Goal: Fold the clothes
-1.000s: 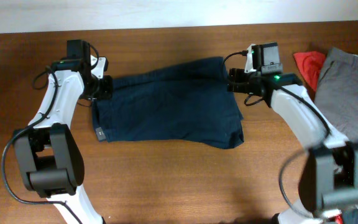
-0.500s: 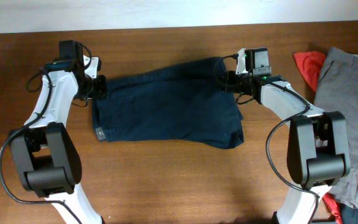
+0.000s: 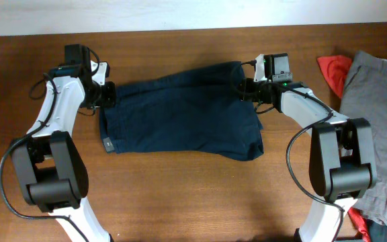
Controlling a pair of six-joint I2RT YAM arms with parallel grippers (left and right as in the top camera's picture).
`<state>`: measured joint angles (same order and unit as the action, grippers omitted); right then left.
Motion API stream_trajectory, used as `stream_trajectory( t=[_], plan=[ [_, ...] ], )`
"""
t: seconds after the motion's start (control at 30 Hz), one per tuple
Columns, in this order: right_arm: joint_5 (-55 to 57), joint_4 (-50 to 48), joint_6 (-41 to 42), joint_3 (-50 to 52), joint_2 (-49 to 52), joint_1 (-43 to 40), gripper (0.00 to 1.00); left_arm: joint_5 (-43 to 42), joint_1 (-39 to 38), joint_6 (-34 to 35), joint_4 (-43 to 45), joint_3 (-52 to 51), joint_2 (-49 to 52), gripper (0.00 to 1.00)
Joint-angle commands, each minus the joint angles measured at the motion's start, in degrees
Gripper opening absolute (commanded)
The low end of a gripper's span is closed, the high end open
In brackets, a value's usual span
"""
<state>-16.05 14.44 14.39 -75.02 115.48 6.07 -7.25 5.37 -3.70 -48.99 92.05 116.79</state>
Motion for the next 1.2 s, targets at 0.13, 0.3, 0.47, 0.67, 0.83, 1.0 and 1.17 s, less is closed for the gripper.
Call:
stream_trajectory(
  t=[0.13,0.3,0.47,0.67,0.83,1.0,1.17],
  plan=[
    [3.02,-0.33,-0.17,-0.13,2.40,-0.85,0.51,-0.46,0.22,-0.70,0.09,0.46,0.59,0.36],
    [2.75,-1.53,-0.17,-0.13,3.34,-0.85,0.43,-0.46,0.22,-0.70,0.07,0.46,0.59,0.36],
    [2.75,-2.73,-2.67,-0.31,2.97,-0.96,0.27,-0.46,0.22,-0.70,0.04,0.46,0.59,0.36],
    [-4.83,-2.29,-7.02,-0.31,-1.07,-1.97,0.04,-0.44,0.22,-0.72,0.09,0.46,0.59,0.37],
    [-6.23,-0.31,-7.08,-0.31,-8.02,-2.01,0.04,-0.46,0.22,-0.72,0.11,0.46,0.59,0.37],
    [-2.51,-1.18,-7.08,-0.31,-14.27,-2.03,0.04,-0.44,0.22,-0.72,0.31,0.46,0.59,0.37],
    [-0.61,-5.38,-6.88,-0.31,-12.76,-2.01,0.04,-0.46,0.22,-0.72,0.46,0.46,0.59,0.37]
  ],
)
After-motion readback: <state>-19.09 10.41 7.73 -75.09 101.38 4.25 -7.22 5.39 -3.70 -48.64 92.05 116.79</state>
